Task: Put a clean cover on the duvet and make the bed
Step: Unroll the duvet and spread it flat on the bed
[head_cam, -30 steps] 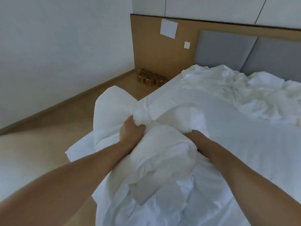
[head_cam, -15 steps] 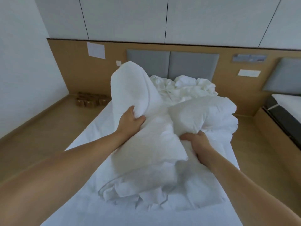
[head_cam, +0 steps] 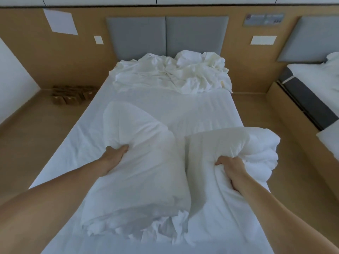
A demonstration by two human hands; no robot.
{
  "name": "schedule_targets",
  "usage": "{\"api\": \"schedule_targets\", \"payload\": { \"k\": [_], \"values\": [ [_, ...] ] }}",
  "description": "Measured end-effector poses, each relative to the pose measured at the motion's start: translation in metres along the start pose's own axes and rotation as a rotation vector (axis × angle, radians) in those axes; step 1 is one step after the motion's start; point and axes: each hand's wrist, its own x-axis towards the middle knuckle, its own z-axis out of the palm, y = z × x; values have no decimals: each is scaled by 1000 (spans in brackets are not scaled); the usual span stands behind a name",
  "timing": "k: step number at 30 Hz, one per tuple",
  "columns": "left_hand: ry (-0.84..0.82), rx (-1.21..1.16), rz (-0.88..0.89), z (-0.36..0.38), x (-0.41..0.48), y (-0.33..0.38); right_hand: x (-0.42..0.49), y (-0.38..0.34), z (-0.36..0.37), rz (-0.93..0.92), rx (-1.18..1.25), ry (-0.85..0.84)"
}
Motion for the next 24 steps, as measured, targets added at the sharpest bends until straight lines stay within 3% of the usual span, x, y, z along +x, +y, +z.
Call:
{"api": "schedule_targets", "payload": {
  "k": [5,10,17,19,22,24],
  "values": [
    [-2,91,15,0,-4,18,-18,-16,33,-98,-133,-34],
    [88,229,35,-8,3,3,-29,-23,18,-146,-164,-19],
    [218,699,28,-23,25,-9,-7,7,-48,70,-178,25],
    [109,797,97,-10,21,-7,11,36,-61,154,-241,63],
    [-238,743,211,32,-1,2,15,72,-65,262,-563,218],
    [-376,728,244,60,-15,6,9,84,-57,168,-769,266]
  ]
}}
